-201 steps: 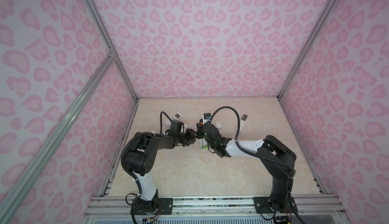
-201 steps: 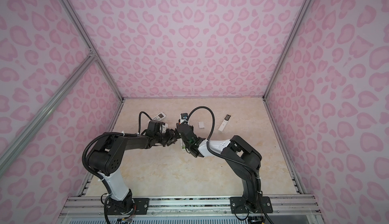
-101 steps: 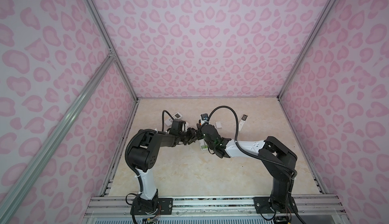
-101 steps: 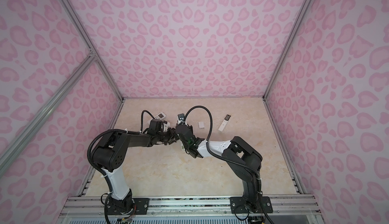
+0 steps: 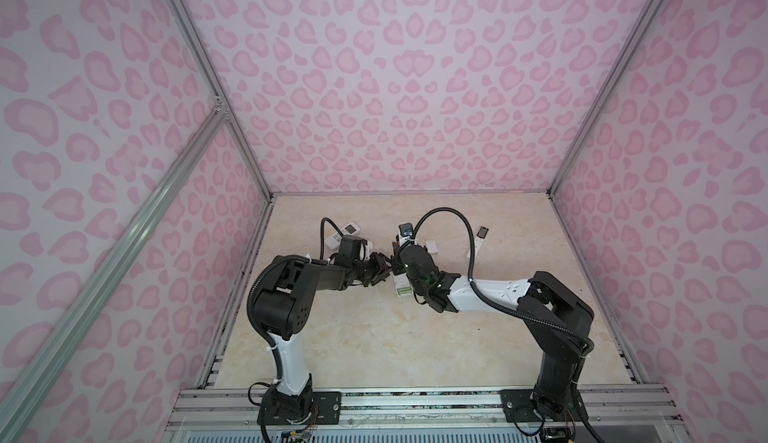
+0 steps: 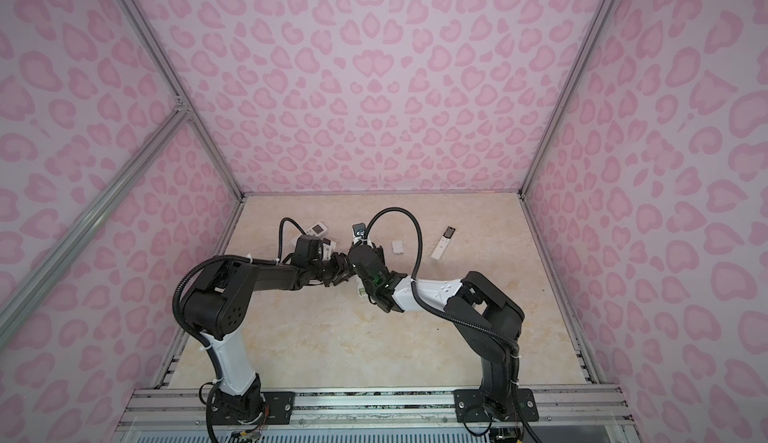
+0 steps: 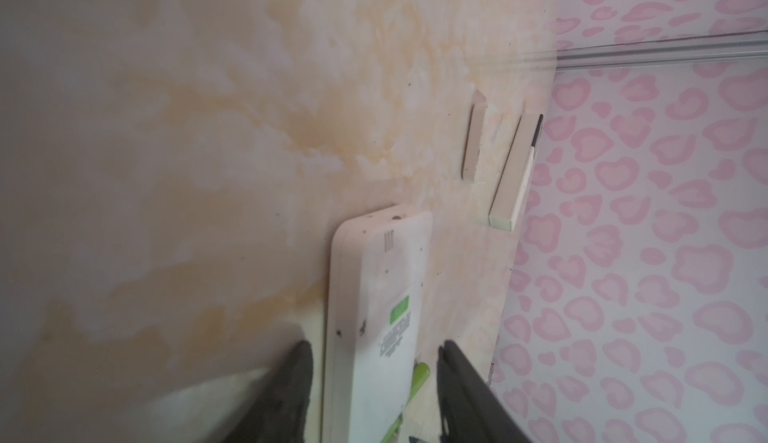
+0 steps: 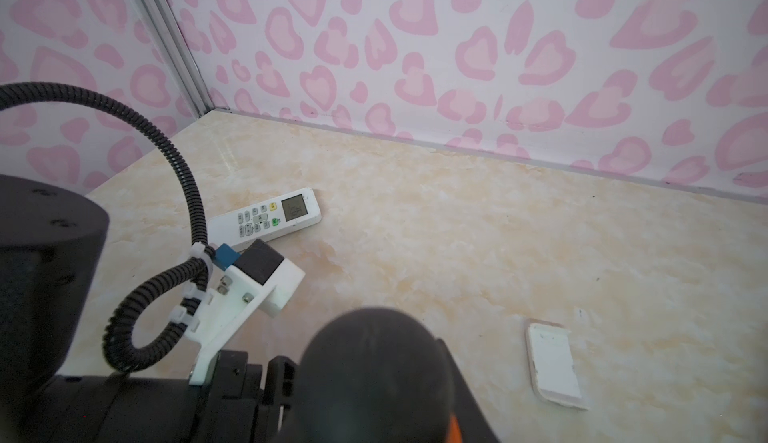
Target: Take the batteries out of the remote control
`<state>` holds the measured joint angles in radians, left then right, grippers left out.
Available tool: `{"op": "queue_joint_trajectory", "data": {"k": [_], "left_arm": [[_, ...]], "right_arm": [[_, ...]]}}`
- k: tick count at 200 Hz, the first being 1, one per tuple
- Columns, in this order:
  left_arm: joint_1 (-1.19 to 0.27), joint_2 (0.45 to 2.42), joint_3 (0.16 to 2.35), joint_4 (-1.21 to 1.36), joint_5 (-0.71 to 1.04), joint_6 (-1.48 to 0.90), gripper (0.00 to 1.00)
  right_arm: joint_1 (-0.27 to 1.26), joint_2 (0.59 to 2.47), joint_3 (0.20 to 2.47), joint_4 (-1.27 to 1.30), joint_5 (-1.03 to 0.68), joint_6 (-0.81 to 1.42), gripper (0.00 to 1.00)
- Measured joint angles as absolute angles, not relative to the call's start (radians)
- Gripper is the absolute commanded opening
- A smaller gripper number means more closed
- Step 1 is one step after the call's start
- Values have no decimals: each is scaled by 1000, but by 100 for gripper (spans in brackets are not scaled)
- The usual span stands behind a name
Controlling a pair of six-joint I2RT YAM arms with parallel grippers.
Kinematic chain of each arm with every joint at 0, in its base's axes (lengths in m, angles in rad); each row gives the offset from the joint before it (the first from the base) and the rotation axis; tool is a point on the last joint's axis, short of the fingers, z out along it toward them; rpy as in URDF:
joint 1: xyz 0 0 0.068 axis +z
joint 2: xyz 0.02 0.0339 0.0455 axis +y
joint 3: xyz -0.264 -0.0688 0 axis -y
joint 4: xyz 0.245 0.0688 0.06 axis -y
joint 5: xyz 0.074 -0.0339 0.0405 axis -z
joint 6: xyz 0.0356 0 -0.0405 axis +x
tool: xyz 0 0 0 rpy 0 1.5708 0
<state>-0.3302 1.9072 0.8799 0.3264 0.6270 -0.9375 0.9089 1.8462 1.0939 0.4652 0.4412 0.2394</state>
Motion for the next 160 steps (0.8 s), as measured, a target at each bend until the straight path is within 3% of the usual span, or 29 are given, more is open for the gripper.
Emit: {"op": "queue_joint_trajectory", "data": {"k": [89, 160], "left_arm": [[-332, 1832, 881, 233, 605, -893, 53], [-310, 1783, 899, 179, 604, -862, 52]], "right_arm": [[881, 1750, 1039, 466, 441, 278, 0], [873, 1748, 1025, 489, 347, 299, 0]]}}
